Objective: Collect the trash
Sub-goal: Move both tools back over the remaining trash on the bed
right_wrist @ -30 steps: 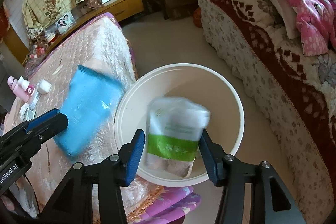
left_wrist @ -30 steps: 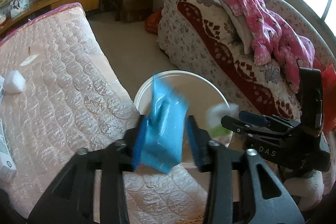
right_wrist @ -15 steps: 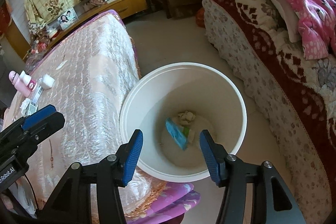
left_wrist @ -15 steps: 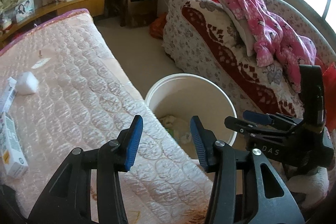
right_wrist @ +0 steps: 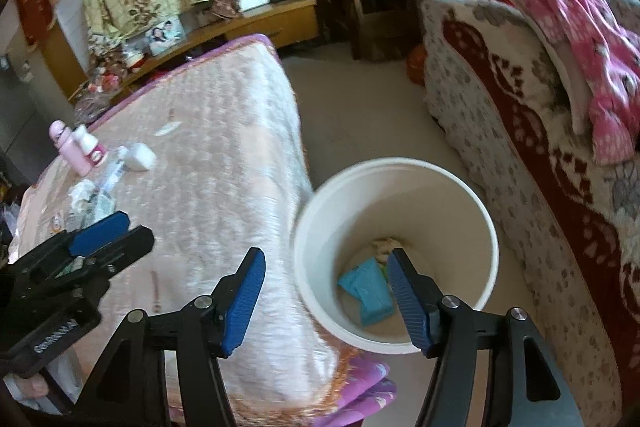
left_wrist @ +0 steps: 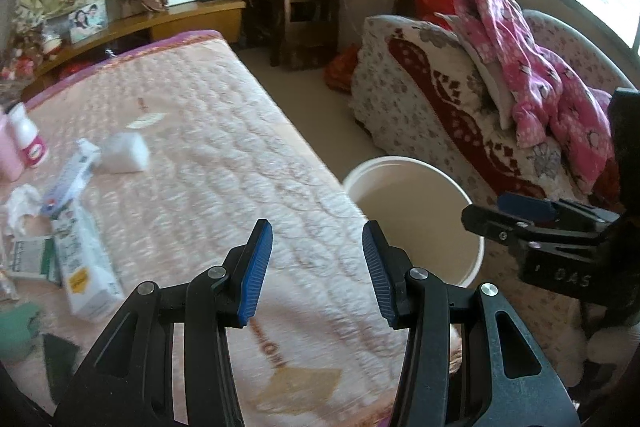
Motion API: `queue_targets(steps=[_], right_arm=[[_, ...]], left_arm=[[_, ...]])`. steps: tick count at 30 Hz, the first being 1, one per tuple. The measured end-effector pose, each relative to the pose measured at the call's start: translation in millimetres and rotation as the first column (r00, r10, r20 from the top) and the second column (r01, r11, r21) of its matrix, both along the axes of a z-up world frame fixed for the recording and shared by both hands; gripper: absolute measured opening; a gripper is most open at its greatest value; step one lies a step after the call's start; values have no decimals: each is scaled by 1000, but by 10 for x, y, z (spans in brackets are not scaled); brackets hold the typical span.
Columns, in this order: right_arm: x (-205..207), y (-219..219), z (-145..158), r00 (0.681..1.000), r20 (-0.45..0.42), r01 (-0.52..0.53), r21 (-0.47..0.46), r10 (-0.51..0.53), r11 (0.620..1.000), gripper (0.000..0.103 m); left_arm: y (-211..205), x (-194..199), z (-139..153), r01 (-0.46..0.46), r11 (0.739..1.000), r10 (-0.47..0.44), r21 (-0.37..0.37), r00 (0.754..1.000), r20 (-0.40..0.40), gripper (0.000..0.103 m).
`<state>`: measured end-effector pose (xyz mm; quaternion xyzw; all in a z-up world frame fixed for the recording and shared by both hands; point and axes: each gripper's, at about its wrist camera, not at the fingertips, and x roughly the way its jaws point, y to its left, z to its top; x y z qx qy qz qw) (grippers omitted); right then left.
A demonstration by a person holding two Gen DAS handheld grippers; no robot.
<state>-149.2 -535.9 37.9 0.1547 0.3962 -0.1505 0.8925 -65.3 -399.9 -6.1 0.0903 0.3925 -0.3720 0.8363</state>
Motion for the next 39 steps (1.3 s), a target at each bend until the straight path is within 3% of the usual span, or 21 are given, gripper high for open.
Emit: queue_targets(steps=[21, 39], right_arm=[[645, 1252, 124, 974, 24, -225, 6, 225, 974, 64], [1000, 1979, 41, 938, 9, -347, 28, 347, 937, 68]], left_arm=[[1340, 241, 124, -206, 979, 206, -10, 977, 46, 45], [2482, 457, 24, -375, 926, 370, 41, 925, 89, 45]])
